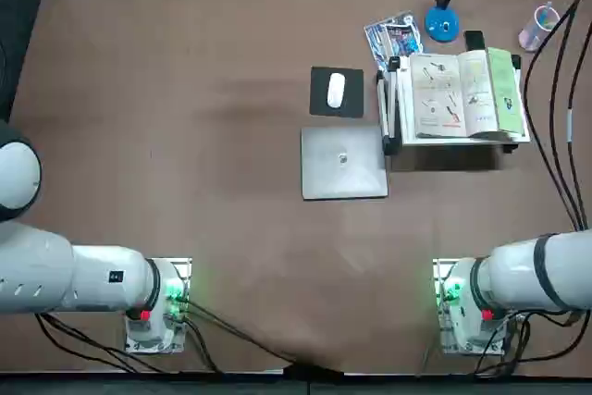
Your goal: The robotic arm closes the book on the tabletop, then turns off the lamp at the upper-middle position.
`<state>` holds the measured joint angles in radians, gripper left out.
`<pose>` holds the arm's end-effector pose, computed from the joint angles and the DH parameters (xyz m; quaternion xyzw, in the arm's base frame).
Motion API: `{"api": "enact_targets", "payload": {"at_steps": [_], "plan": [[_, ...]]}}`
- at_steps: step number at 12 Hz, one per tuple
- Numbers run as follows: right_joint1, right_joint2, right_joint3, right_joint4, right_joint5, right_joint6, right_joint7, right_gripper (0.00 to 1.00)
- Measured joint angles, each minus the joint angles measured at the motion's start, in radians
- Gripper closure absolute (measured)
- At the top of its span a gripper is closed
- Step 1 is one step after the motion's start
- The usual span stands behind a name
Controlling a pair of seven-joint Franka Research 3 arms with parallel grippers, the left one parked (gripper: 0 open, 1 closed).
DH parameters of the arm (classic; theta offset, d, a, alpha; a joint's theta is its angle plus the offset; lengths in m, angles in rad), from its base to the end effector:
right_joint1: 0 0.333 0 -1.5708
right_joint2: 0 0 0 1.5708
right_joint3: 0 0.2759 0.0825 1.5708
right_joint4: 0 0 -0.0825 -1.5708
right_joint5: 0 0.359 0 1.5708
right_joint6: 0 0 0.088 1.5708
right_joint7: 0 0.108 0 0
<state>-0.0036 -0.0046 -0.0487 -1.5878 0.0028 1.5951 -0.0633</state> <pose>0.5298 -0.0275 0.5804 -1.0000 -0.0055 -0.0060 0.0012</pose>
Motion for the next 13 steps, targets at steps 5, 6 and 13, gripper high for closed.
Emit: {"api": "enact_targets", "payload": {"at_steps": [5, 6, 13], "plan": [[0.0, 0.003, 0.001, 0.0, 0.002, 0.0, 0.0, 0.0], [0.0, 0.004, 0.002, 0.0, 0.002, 0.0, 0.0, 0.0], [-0.03, 0.044, -0.007, 0.0, 0.061, -0.002, -0.003, 0.0]]}}
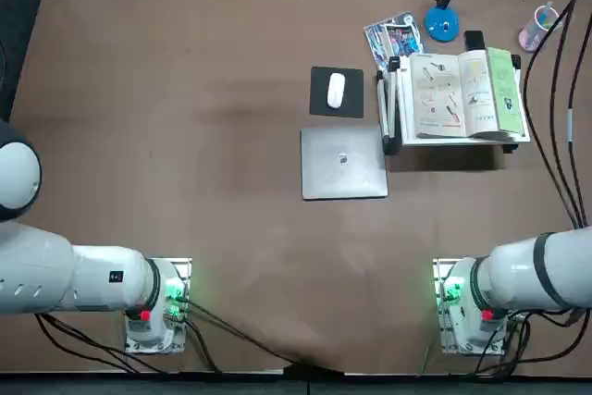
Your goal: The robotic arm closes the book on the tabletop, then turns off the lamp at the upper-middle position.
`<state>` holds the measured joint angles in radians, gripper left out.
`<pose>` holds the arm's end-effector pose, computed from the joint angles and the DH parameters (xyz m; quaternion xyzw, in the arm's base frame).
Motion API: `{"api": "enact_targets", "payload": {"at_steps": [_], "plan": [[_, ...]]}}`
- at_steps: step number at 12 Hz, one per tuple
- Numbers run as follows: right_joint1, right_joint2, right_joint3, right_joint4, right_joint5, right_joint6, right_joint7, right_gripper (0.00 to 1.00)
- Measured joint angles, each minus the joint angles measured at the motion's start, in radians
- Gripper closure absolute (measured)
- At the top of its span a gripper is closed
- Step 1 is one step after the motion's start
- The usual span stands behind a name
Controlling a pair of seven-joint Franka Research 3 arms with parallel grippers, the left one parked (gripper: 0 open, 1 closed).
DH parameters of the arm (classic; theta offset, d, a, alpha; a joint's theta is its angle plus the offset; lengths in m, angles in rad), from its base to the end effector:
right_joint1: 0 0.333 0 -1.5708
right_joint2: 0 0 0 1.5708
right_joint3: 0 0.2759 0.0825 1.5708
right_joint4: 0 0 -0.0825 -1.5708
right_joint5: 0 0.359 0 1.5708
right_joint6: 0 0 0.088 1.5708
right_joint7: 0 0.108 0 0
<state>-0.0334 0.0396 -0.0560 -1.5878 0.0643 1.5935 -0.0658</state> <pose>0.5392 -0.0410 0.5568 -0.9993 0.0131 0.0145 0.0322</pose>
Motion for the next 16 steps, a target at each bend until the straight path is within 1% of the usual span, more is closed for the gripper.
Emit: {"api": "enact_targets", "payload": {"at_steps": [2, 5, 8, 11, 15, 16], "plan": [[-0.052, 0.029, -0.009, 0.0, 0.072, 0.0, -0.061, 0.0], [-0.142, 0.077, -0.016, -0.001, 0.142, 0.0, -0.212, 0.0], [-0.215, 0.13, -0.017, -0.003, 0.223, 0.0, -0.311, 0.0], [-0.273, 0.184, -0.018, -0.003, 0.299, -0.001, -0.362, 0.0], [-0.365, 0.264, -0.019, -0.008, 0.434, -0.036, -0.403, 0.0], [-0.412, 0.31, -0.019, -0.009, 0.499, -0.068, -0.434, 0.01]]}}
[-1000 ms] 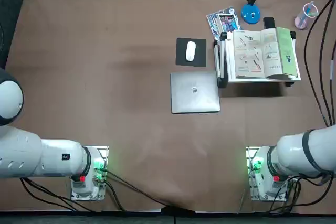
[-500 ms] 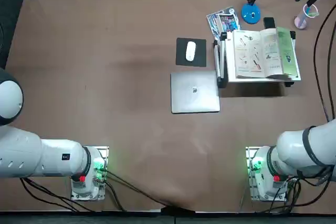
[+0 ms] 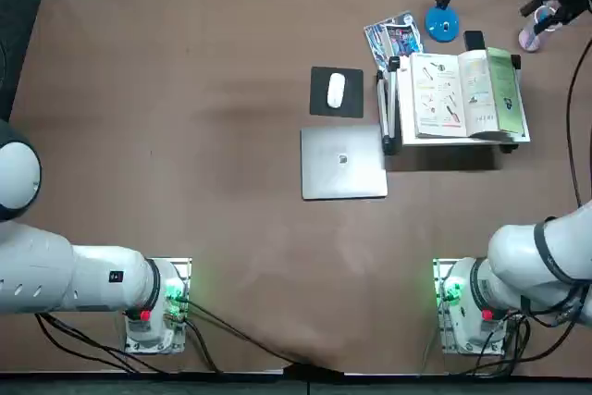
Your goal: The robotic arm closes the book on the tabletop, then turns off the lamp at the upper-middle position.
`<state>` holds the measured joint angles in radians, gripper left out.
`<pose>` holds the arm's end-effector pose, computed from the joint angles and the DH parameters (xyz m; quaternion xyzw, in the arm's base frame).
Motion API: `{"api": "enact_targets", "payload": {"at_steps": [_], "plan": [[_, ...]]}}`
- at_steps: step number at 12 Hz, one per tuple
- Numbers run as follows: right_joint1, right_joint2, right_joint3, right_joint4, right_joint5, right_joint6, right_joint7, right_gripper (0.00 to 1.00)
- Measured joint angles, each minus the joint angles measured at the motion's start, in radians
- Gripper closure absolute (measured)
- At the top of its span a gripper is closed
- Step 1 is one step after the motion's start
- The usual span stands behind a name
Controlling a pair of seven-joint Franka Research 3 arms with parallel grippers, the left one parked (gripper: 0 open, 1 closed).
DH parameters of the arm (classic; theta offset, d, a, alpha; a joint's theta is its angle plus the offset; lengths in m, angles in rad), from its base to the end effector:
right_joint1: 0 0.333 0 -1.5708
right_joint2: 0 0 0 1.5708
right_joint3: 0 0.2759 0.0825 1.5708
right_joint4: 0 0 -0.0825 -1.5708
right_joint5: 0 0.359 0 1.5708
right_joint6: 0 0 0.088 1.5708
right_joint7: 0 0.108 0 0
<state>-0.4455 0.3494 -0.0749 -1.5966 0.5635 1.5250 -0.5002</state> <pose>0.5336 -0.2322 0.3897 -0.9425 0.0554 0.0469 0.3263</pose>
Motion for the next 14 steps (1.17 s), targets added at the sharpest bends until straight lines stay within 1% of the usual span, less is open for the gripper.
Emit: {"api": "enact_targets", "payload": {"at_steps": [2, 5, 9, 14], "plan": [[-0.036, 0.044, 0.0, -0.001, 0.039, -0.026, -0.017, 0.01], [-0.07, 0.1, 0.0, -0.002, 0.071, -0.051, -0.063, 0.01], [-0.09, 0.159, 0.0, -0.003, 0.074, -0.045, -0.132, 0.01], [-0.091, 0.192, 0.0, -0.003, 0.045, 0.006, -0.208, 0.01]]}}
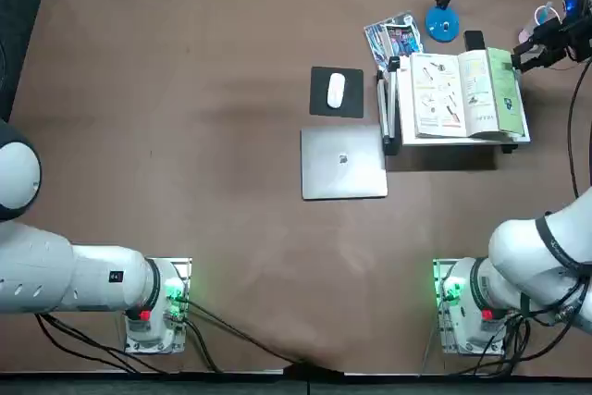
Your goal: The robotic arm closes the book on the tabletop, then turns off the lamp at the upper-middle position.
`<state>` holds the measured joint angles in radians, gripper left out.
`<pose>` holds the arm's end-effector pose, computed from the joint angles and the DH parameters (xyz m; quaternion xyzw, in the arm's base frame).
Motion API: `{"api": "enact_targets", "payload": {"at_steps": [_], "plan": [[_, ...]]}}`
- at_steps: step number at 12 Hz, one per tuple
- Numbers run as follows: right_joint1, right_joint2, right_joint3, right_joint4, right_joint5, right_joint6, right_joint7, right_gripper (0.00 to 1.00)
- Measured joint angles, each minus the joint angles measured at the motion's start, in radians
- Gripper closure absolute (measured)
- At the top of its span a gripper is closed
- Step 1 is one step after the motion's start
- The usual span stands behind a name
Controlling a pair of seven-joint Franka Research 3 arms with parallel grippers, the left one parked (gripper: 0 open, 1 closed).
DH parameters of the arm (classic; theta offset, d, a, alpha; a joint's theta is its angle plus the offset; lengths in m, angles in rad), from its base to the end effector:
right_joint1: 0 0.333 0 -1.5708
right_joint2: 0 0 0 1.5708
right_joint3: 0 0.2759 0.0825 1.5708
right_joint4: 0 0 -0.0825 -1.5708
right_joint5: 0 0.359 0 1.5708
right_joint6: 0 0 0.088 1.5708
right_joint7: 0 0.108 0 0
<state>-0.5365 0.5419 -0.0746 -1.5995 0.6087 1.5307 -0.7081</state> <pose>0.5140 -0.2772 0.2785 -0.9187 0.0345 0.0606 0.3888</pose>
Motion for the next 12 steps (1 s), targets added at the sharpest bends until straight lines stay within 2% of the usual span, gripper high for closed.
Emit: {"api": "enact_targets", "payload": {"at_steps": [12], "plan": [[0.015, 0.017, 0.021, -0.005, -0.017, 0.019, -0.024, 0.04]]}}
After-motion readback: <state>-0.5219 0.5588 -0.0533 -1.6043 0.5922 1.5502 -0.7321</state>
